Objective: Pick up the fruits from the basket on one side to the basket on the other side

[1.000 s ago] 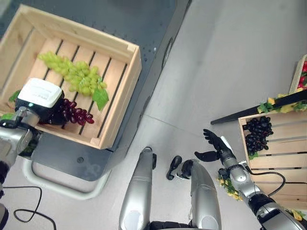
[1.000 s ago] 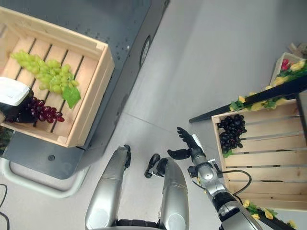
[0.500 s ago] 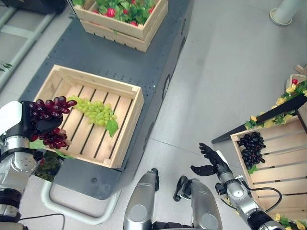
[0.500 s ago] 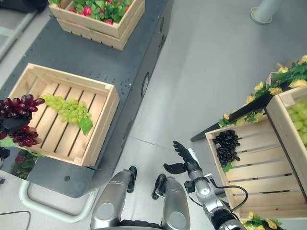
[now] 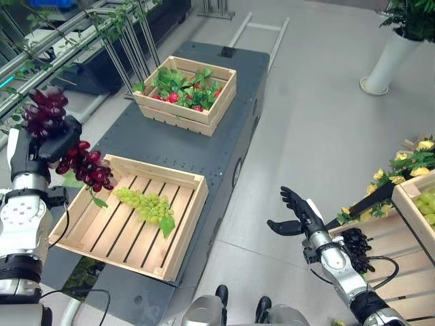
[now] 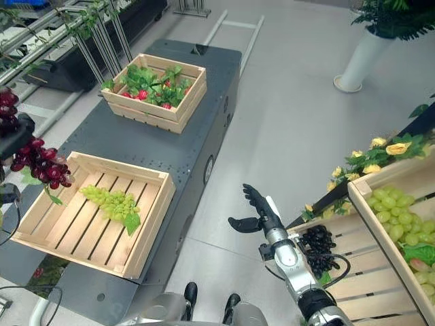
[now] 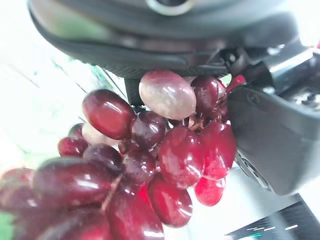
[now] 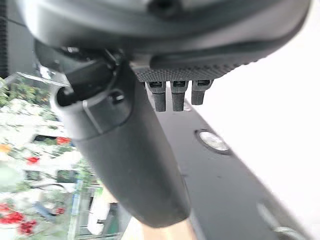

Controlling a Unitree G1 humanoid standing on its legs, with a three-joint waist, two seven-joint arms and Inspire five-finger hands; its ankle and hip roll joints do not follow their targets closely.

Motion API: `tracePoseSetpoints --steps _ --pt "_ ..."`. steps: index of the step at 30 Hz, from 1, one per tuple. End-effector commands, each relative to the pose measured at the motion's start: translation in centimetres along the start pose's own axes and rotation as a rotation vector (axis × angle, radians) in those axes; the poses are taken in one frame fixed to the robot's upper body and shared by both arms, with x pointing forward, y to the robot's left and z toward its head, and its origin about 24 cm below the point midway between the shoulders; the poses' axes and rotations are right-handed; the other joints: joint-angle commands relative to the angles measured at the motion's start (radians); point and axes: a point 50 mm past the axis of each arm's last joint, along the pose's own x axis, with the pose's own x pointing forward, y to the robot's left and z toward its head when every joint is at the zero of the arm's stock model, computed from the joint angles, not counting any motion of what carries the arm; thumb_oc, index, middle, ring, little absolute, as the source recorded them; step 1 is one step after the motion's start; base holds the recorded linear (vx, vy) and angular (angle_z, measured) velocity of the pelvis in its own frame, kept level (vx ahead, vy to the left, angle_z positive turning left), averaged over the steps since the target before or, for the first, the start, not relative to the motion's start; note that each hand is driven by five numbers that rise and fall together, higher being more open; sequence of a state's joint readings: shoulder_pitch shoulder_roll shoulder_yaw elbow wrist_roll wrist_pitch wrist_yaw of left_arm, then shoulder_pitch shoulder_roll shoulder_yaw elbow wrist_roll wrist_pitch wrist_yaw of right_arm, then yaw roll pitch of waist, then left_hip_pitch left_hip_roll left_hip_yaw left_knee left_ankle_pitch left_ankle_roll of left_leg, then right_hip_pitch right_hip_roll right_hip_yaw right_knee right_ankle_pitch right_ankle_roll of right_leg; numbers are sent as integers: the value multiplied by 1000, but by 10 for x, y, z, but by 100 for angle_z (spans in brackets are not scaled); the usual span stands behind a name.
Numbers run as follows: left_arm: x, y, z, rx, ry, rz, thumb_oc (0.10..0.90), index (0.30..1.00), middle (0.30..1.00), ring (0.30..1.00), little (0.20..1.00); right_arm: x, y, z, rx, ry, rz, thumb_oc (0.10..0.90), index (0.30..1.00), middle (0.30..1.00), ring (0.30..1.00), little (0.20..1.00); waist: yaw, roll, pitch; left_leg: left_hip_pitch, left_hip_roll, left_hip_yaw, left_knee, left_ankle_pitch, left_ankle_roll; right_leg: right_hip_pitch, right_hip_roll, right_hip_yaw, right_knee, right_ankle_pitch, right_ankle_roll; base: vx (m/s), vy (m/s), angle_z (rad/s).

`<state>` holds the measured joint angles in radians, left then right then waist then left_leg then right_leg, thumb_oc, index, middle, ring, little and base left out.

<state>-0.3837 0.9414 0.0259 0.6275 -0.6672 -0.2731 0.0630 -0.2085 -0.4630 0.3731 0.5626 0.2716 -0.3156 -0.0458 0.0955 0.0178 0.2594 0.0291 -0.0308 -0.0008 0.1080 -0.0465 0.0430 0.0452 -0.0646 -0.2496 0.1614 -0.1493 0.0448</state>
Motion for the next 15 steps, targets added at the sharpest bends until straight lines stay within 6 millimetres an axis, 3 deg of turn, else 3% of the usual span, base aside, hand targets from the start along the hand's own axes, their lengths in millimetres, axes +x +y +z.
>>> tracePoseSetpoints --steps 1,2,4,6,9,10,15 --pt "25 -23 69 -187 -297 -48 400 300 300 300 300 30 -20 77 12 -286 40 800 900 900 900 900 -18 30 -127 40 -54 -39 -64 -49 -16 46 9 45 -121 70 1 -8 -93 -3" --pt "29 -33 76 -195 -319 -73 400 300 300 300 300 36 -22 94 27 -327 71 800 900 900 900 900 -20 27 -134 45 -55 -45 -85 -39 -20 53 13 49 -149 85 3 -9 -93 -5" --pt "32 -38 81 -194 -329 -80 400 300 300 300 300 40 -21 106 30 -349 88 800 900 900 900 900 -24 24 -138 48 -55 -44 -97 -34 -22 57 15 51 -167 94 5 -16 -72 -10" --pt "41 -53 98 -237 -356 -118 400 300 300 300 300 50 -15 139 23 -398 171 800 900 900 900 900 -32 19 -150 58 -55 -34 -129 -23 -25 66 23 61 -218 123 11 -24 -95 -10" --pt "46 -61 108 -273 -365 -147 400 300 300 300 300 55 -8 154 26 -415 244 800 900 900 900 900 -35 17 -157 64 -52 -30 -155 -11 -28 71 28 65 -244 137 12 -9 -54 -13" --pt "49 -78 117 -294 -375 -180 400 300 300 300 300 60 -2 171 25 -433 268 800 900 900 900 900 -39 15 -164 67 -50 -33 -178 3 -32 74 33 65 -249 141 12 -13 -96 -27" --pt "55 -113 136 -331 -383 -274 400 300 300 300 300 70 4 205 76 -464 312 800 900 900 900 900 -45 6 -174 61 -49 -48 -195 15 -38 71 42 62 -249 139 9 -18 -80 -7"
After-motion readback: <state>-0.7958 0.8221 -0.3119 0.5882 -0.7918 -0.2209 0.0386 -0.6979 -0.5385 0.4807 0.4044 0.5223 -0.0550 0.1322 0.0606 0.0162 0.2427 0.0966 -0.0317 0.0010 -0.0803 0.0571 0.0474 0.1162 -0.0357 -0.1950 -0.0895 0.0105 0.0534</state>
